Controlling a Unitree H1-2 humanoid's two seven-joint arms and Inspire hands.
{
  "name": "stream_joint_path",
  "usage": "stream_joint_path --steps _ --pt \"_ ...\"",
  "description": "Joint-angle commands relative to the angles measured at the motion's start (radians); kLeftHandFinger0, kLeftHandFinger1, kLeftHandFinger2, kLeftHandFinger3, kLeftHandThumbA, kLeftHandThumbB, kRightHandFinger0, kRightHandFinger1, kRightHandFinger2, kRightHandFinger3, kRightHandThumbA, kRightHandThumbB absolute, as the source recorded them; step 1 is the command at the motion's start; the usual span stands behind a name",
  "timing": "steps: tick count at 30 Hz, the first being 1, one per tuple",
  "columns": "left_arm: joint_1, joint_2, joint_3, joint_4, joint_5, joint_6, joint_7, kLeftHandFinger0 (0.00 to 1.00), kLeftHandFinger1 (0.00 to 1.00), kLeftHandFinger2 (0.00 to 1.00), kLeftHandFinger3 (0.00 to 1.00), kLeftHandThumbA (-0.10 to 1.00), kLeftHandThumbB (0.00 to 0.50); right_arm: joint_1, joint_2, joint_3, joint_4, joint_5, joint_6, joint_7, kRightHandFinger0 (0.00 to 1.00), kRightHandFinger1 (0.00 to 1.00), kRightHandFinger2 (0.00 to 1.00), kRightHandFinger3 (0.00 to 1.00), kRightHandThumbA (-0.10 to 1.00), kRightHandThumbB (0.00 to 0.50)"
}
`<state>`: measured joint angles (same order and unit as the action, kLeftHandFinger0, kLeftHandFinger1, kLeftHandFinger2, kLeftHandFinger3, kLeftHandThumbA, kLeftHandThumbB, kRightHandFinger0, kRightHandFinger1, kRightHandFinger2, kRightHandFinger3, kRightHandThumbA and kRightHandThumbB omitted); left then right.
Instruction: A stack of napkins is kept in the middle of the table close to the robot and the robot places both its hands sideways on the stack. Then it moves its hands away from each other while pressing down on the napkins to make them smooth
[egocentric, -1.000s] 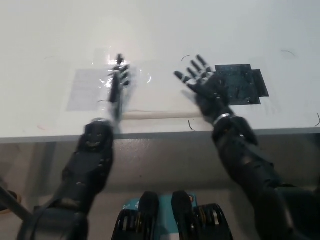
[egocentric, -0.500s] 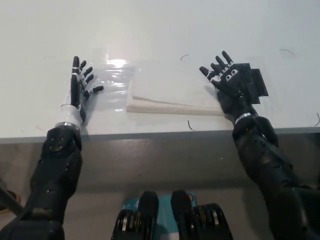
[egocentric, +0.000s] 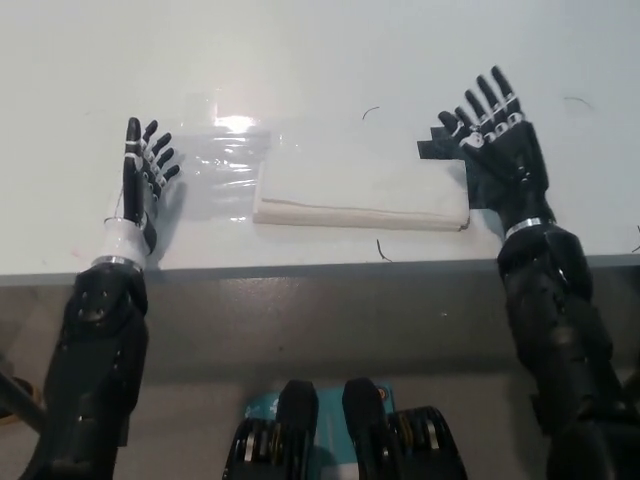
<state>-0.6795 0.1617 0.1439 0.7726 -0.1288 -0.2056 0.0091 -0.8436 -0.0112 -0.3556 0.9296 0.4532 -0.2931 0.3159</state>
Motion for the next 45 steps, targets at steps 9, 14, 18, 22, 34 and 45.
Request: stream_joint_path --steps 9,14,18,22,34,45 --pt "0.286 -0.022 -0.188 -0.963 0.080 0.149 -0.102 1.00 1.00 1.00 1.00 1.00 0.212 0.297 0.077 0.225 -1.175 -0.137 0.174 -0.042 1.00 1.00 1.00 1.00 1.00 0.341" --pt "0.446 -0.022 -0.229 -1.189 0.116 0.122 -0.117 1.00 1.00 1.00 1.00 1.00 0.265 0.489 0.088 0.276 -1.387 -0.189 0.166 -0.013 1.00 1.00 1.00 1.00 1.00 0.343" --pt "0.580 0.001 -0.247 -1.289 0.112 0.067 -0.143 1.00 1.00 1.00 1.00 1.00 0.297 0.668 0.102 0.316 -1.493 -0.203 0.171 0.002 1.00 1.00 1.00 1.00 1.00 0.390" --pt "0.683 0.025 -0.254 -1.352 0.095 0.028 -0.159 1.00 1.00 1.00 1.00 1.00 0.292 0.770 0.103 0.335 -1.502 -0.228 0.116 0.023 1.00 1.00 1.00 1.00 1.00 0.374" --pt "0.848 0.067 -0.231 -1.159 0.083 -0.057 -0.143 1.00 1.00 1.00 1.00 1.00 0.219 0.925 0.079 0.358 -1.248 -0.249 -0.044 -0.006 1.00 1.00 1.00 1.00 1.00 0.347" --pt "0.792 0.056 -0.205 -0.909 0.121 -0.063 -0.102 1.00 1.00 1.00 1.00 1.00 0.206 0.890 0.063 0.349 -0.985 -0.240 -0.080 -0.045 1.00 1.00 1.00 1.00 1.00 0.289"
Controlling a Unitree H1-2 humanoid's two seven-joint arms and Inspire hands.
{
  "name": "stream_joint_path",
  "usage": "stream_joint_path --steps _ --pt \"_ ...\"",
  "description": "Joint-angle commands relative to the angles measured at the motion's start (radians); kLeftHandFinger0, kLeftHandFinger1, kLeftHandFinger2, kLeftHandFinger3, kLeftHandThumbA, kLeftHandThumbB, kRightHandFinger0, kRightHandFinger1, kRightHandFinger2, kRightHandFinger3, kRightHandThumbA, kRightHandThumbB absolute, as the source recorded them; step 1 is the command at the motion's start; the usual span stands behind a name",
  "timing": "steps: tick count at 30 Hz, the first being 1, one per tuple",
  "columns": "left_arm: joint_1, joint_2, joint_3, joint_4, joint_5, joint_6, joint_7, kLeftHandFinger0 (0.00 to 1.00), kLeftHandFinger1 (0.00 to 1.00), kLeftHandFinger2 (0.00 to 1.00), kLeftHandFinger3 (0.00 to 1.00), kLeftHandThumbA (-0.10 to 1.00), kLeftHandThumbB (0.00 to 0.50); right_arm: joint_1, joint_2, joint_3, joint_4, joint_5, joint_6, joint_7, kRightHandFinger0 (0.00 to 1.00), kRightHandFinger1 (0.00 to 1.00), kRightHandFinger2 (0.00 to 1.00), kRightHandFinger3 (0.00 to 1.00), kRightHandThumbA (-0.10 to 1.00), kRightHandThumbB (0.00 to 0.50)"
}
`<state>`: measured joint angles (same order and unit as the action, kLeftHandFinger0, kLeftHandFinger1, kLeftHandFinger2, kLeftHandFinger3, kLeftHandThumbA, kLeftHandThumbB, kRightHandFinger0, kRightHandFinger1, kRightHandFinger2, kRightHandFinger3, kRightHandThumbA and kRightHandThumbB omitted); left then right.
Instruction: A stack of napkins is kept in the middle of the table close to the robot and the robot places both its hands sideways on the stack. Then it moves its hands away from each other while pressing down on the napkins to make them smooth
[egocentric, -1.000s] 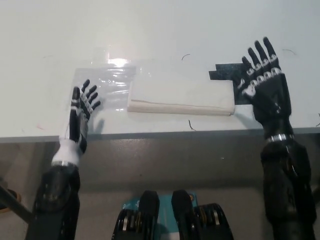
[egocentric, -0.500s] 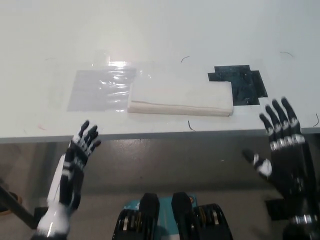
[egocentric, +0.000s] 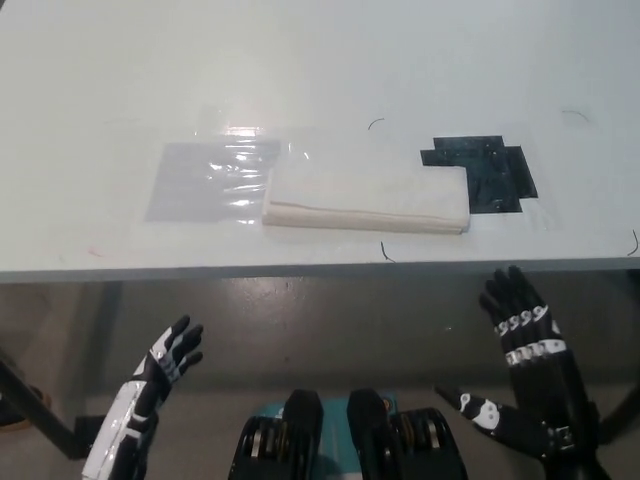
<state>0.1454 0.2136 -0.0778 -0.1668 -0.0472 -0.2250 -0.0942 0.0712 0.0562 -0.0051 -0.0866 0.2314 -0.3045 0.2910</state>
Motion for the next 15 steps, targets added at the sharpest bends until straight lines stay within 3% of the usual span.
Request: stream_joint_path --steps 1,4,11,13,15 --pt "-0.037 0.005 0.018 0.037 0.040 -0.039 0.002 1.00 1.00 1.00 1.00 1.00 0.206 -0.028 -0.007 -0.002 0.040 -0.021 -0.070 -0.021 1.00 1.00 1.00 1.00 1.00 0.284" --pt "-0.046 0.003 0.029 0.065 0.032 -0.018 0.002 1.00 1.00 1.00 1.00 1.00 0.172 -0.037 -0.013 -0.006 0.087 -0.023 -0.086 -0.022 1.00 1.00 1.00 1.00 1.00 0.245" --pt "-0.052 0.003 0.030 0.092 0.053 0.058 -0.004 1.00 1.00 1.00 1.00 1.00 0.124 -0.031 -0.026 -0.002 0.128 0.025 -0.043 -0.008 1.00 1.00 1.00 1.00 1.00 0.219" --pt "-0.055 0.016 0.028 0.085 0.045 0.143 -0.021 1.00 1.00 1.00 1.00 1.00 0.133 -0.038 -0.023 -0.006 0.154 0.045 -0.027 -0.010 1.00 1.00 1.00 1.00 1.00 0.212" --pt "-0.064 0.023 0.027 0.086 0.025 0.176 -0.038 1.00 1.00 1.00 1.00 1.00 0.142 -0.045 -0.022 -0.007 0.164 0.034 -0.030 -0.019 1.00 1.00 1.00 1.00 1.00 0.198"
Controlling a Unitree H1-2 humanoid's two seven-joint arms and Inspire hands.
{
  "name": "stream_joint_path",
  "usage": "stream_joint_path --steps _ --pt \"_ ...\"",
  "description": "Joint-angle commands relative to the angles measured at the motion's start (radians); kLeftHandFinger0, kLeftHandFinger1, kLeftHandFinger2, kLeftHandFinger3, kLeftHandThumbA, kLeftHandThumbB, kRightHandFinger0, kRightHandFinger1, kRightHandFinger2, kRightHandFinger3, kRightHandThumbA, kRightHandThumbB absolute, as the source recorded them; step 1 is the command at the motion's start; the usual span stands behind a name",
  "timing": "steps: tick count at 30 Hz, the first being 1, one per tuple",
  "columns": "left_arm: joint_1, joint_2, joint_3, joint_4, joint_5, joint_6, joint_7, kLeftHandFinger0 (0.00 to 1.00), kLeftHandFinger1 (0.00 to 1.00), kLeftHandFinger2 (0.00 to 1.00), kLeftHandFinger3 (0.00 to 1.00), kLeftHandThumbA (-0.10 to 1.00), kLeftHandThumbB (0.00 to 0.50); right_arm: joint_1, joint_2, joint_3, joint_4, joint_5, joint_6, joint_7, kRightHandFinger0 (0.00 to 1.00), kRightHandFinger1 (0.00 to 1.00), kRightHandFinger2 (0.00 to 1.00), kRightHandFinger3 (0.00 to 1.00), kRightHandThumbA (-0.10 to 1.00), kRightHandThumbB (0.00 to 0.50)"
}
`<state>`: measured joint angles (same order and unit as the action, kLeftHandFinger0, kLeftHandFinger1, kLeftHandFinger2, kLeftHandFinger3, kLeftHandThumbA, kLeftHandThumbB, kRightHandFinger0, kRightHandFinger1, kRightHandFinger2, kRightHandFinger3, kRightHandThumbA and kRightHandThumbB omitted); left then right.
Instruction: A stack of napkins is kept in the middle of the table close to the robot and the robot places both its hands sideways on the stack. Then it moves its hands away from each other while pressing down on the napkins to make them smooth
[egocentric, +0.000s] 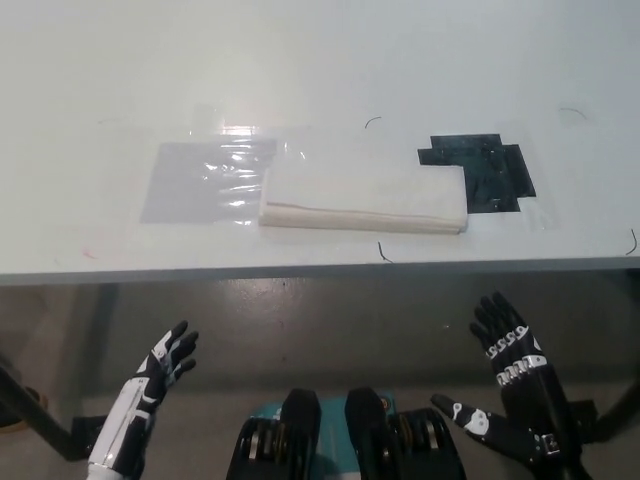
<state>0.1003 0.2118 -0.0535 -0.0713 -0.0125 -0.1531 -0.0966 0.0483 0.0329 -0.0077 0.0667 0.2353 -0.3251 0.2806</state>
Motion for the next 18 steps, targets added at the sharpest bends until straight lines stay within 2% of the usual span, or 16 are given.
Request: stream_joint_path --steps 1,7,9,13,18 --pt "-0.026 0.025 0.005 -0.015 -0.025 0.133 -0.041 1.00 1.00 1.00 1.00 1.00 0.144 -0.025 0.001 -0.005 0.004 0.016 0.001 -0.019 1.00 1.00 1.00 1.00 1.00 0.203" --pt "-0.043 0.033 0.011 -0.016 -0.048 0.161 -0.061 1.00 1.00 1.00 1.00 1.00 0.107 -0.043 0.002 -0.003 0.011 0.015 0.004 -0.026 1.00 1.00 1.00 1.00 1.00 0.185" --pt "-0.042 0.034 0.011 -0.020 -0.050 0.165 -0.067 1.00 1.00 1.00 1.00 1.00 0.081 -0.040 -0.001 -0.002 0.010 0.011 0.005 -0.027 1.00 1.00 1.00 1.00 1.00 0.188" --pt "-0.032 0.025 0.013 -0.033 -0.054 0.181 -0.064 1.00 1.00 1.00 1.00 1.00 0.091 -0.030 -0.004 -0.001 -0.005 0.012 0.014 -0.029 1.00 1.00 1.00 1.00 1.00 0.162" --pt "-0.029 0.023 0.013 -0.035 -0.049 0.182 -0.064 1.00 1.00 1.00 1.00 1.00 0.092 -0.030 -0.010 0.000 -0.009 0.004 0.017 -0.032 1.00 1.00 1.00 1.00 1.00 0.163"
